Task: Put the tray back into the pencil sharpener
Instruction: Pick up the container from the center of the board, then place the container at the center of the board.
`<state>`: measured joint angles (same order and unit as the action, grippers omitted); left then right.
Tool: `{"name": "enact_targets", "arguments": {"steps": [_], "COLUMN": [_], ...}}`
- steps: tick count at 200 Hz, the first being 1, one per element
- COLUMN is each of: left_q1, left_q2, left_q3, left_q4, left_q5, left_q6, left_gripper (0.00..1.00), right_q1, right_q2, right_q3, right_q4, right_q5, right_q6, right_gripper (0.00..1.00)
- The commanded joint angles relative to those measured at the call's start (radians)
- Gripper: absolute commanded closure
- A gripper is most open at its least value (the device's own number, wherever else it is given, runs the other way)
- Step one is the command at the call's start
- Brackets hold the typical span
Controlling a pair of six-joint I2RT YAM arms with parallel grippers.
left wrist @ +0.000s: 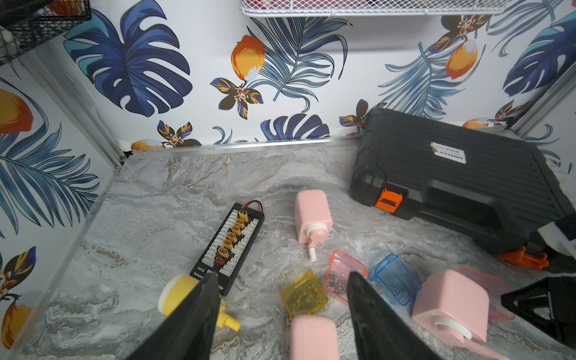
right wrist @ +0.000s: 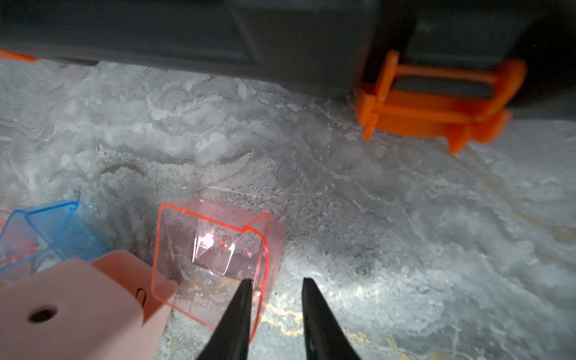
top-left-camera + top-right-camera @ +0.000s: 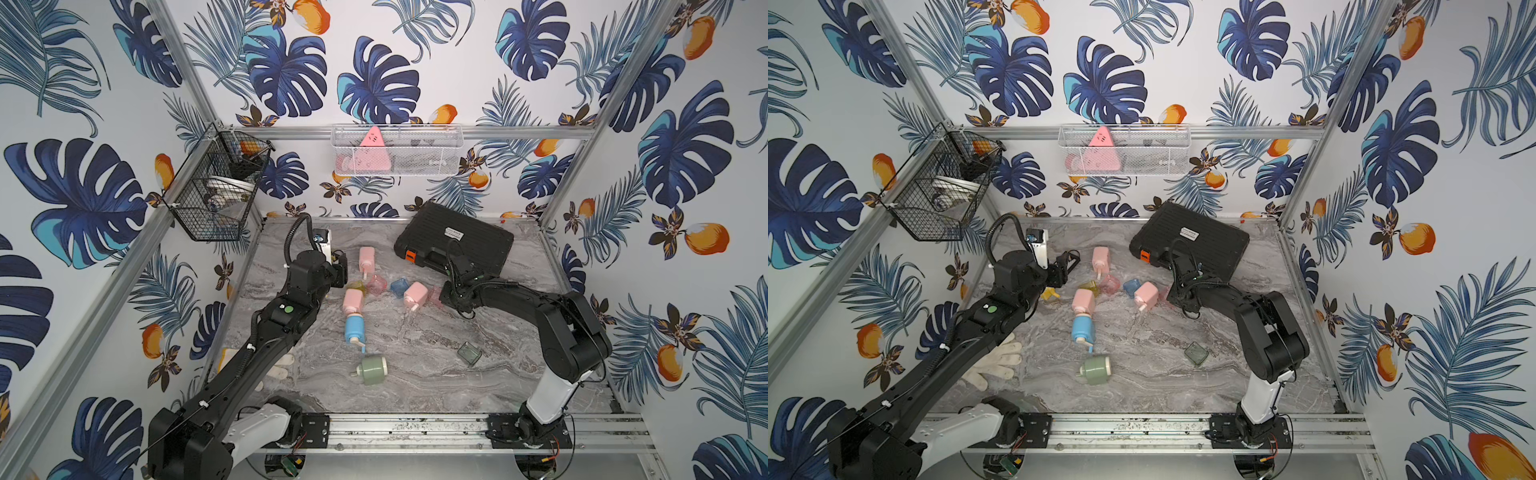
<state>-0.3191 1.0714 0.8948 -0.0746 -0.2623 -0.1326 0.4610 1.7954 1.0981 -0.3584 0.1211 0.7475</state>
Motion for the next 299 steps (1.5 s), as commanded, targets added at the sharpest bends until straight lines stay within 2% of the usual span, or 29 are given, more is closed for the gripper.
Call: {"name": "enact_targets", "arguments": {"steps": [1, 44, 98, 135, 168, 189, 244, 270, 299], "left_q1": [0.001, 0.0, 0.0, 0.001, 0.0, 0.001, 0.0, 0.001, 0.0], "left_q2": [-0.02, -0.075, -0.104, -0.108, -0.115, -0.114, -0.113, -0.1, -0.077], "left_q3": [-0.011, -0.038, -0.059, -0.046, -0.054, -0.053, -0.064, -0.069, -0.079], "left_q4": [0.074, 0.107, 0.133, 0.115, 0.131, 0.132, 0.155, 0.167, 0.19], "left_q5": [-0.021, -0.061, -0.075, -0.067, -0.04, -0.024, 0.016, 0.068, 0.118], "left_q6": [0.003, -0.01, -0.001, 0.002, 0.008, 0.016, 0.042, 0.056, 0.064], "left_gripper": [0.32, 0.36, 0.38, 0.39, 0.41, 0.4, 0.36, 0.35, 0.32], "right_q1": [-0.001, 0.0, 0.0, 0.0, 0.014, 0.071, 0.301, 0.384, 0.425], "right_q2": [0.022, 0.034, 0.011, -0.037, -0.144, -0.206, -0.308, -0.304, -0.272], "right_q3": [0.025, 0.029, 0.013, -0.019, -0.088, -0.115, -0.12, -0.103, -0.099], "right_q4": [-0.019, -0.023, -0.04, -0.075, -0.127, -0.189, -0.369, -0.414, -0.412], "right_q5": [0.01, 0.012, 0.016, 0.024, 0.052, 0.076, 0.189, 0.215, 0.223], "right_q6": [-0.002, -0.014, -0.022, -0.034, -0.033, -0.025, 0.074, 0.105, 0.112], "right_gripper": [0.75, 0.86, 0.94, 0.98, 1.0, 1.0, 1.0, 1.0, 1.0]}}
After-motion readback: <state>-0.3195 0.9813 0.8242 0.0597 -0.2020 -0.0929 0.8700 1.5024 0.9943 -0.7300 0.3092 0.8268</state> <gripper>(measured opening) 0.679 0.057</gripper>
